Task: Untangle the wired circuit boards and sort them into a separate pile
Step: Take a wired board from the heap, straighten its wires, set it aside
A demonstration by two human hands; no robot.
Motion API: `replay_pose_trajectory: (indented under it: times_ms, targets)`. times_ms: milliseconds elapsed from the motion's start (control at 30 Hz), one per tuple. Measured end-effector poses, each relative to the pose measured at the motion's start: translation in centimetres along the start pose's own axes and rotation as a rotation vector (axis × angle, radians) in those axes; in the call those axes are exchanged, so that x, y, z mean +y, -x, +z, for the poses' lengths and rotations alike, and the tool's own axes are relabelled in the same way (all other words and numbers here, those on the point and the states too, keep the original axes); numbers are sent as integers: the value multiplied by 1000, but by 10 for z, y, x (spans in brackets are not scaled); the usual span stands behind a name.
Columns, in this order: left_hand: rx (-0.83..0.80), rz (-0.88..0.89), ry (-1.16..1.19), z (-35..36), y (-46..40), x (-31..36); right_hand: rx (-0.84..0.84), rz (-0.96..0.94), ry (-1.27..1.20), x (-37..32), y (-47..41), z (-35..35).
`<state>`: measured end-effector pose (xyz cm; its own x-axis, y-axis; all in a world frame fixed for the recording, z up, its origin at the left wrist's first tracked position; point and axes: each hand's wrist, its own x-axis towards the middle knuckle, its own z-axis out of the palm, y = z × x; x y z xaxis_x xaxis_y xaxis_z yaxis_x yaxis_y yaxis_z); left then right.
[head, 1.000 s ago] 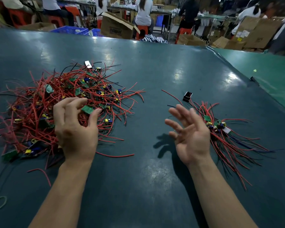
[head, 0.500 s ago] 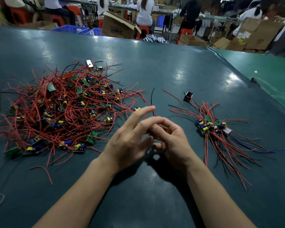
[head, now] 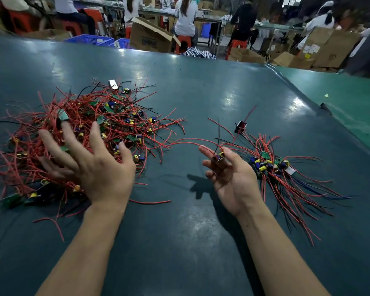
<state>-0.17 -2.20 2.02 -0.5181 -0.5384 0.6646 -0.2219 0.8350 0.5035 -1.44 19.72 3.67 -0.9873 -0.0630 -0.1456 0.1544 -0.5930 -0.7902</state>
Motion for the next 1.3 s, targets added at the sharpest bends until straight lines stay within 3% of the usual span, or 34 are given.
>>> replay_pose_trajectory:
  times_ms: [100,167,200,300,367,633,1000,1300]
  targets:
    - [171,477,302,-3,14,22,-9,13,-43,0,-2,-1]
    - [-12,724,518,-3,31,39,-49,36,-43,1,-2,-2]
    - [-154,756,556,-2,37,45,-77,48,-21,2,-2,-2]
    - [-574,548,497,8,46,49,-133,60,82,9,-2,1]
    - [-680,445,533,14,45,45,-150,49,101,14,-1,3]
    - [-670,345,742,16,40,42,-130,-45,305,27,-3,2]
    - [-760,-67,871,18,35,42,-157,-98,277,25,-5,3]
    - [-902,159,878,16,37,41,-215,-188,309,30,-3,5]
